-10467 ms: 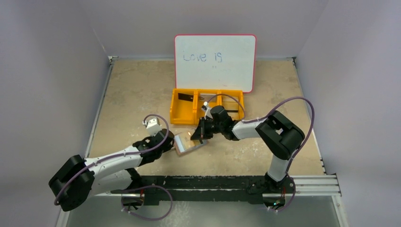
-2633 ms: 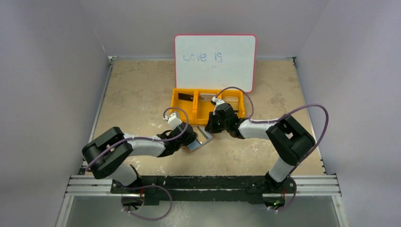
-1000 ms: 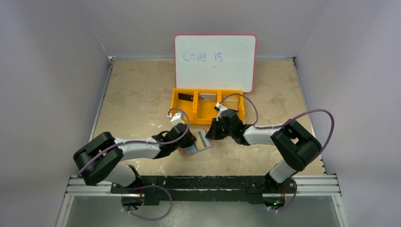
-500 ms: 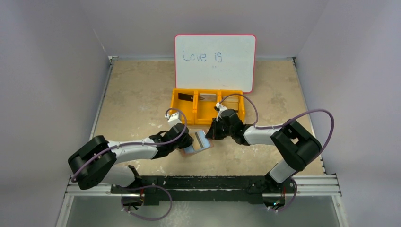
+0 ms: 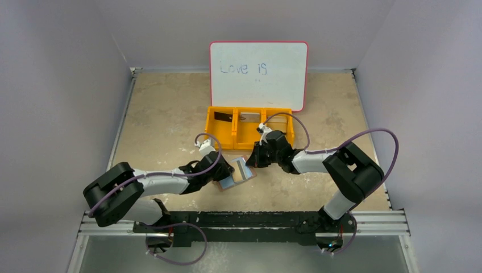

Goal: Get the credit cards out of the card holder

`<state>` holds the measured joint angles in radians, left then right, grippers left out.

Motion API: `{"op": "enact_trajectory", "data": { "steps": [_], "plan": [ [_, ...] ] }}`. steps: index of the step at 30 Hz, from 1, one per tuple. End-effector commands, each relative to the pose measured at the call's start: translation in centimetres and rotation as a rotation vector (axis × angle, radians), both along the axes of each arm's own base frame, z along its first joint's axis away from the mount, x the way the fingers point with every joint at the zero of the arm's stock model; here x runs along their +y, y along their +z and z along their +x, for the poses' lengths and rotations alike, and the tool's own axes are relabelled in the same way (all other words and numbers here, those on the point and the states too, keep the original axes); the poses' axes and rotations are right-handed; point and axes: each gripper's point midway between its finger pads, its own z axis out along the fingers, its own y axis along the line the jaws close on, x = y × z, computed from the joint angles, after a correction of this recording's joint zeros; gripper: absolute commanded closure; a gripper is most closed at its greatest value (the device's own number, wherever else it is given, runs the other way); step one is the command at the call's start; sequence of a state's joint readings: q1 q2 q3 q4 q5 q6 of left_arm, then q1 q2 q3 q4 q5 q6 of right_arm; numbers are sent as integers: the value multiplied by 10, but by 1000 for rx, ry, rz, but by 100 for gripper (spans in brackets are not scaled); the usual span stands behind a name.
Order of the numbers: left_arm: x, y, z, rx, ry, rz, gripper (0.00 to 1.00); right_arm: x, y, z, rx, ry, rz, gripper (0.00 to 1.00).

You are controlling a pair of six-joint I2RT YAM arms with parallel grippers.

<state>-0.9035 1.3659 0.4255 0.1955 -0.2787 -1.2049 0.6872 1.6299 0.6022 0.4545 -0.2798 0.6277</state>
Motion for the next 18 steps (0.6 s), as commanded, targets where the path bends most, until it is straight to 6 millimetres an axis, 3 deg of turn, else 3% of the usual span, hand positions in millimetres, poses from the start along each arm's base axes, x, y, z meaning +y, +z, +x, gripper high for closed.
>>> {"op": "enact_trajectory", "data": {
  "steps": [1,6,11,15,18],
  "plan": [
    [15,-6,-4,14,34,37,82,0,-8,-5,27,23,-28,100],
    [9,-4,-2,7,12,27,99,1,-10,-6,35,32,-26,100],
    [10,-4,-2,8,18,34,100,1,-8,-7,41,34,-28,100],
    [22,-3,-3,3,48,64,100,4,17,1,-37,31,14,100],
    [24,-1,-4,-7,43,61,100,9,38,1,-85,57,52,85]
  ]
}}
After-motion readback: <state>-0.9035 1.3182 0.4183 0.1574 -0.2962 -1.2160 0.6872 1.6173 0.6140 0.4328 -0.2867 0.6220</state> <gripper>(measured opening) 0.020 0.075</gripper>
